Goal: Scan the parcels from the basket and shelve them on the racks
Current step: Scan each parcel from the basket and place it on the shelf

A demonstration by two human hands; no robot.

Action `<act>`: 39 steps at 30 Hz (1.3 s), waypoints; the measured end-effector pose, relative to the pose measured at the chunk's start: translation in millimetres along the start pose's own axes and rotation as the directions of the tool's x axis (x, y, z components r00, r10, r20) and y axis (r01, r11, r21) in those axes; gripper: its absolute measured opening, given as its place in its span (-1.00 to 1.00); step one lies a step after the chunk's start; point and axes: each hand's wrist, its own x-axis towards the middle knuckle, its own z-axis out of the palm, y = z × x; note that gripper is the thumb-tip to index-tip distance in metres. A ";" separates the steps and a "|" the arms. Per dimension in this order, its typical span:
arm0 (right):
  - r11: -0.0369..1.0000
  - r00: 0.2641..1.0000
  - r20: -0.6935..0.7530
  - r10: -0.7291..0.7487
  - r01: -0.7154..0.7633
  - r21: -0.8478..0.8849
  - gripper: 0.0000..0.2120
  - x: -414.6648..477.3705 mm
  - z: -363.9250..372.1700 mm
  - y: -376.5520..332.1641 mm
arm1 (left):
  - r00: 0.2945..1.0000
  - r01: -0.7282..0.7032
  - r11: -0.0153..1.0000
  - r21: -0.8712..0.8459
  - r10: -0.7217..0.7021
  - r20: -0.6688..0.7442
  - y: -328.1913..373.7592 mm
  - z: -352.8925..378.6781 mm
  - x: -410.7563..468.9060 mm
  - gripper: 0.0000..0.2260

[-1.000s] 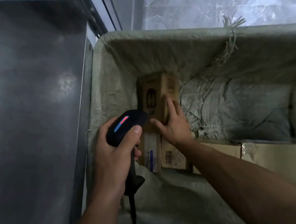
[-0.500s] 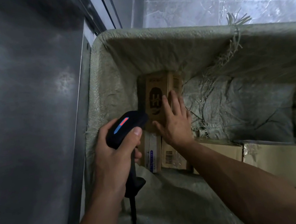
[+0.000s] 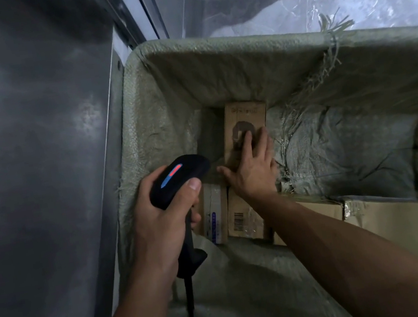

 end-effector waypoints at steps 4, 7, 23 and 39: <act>0.991 0.995 -0.021 0.095 -0.093 0.094 0.02 0.8 5.3 -4.6 | 1.000 -0.008 1.000 0.002 0.008 0.007 1.4 -2.1 0.6 -0.58; 0.969 0.993 -0.060 0.103 -0.087 0.230 -0.03 -1.3 2.1 10.1 | 1.000 -0.009 1.000 -0.008 0.009 0.015 2.8 -1.7 -0.6 -0.58; 0.595 0.983 0.125 0.133 -0.180 0.783 0.00 -5.0 -24.5 61.9 | 0.994 -0.056 0.998 0.028 0.053 0.099 2.0 1.0 -10.7 -0.57; 0.695 0.992 0.031 -0.126 0.065 0.716 -0.07 -76.2 -100.5 88.0 | 0.939 -0.345 0.937 0.062 0.342 0.045 9.7 15.7 -113.9 -0.59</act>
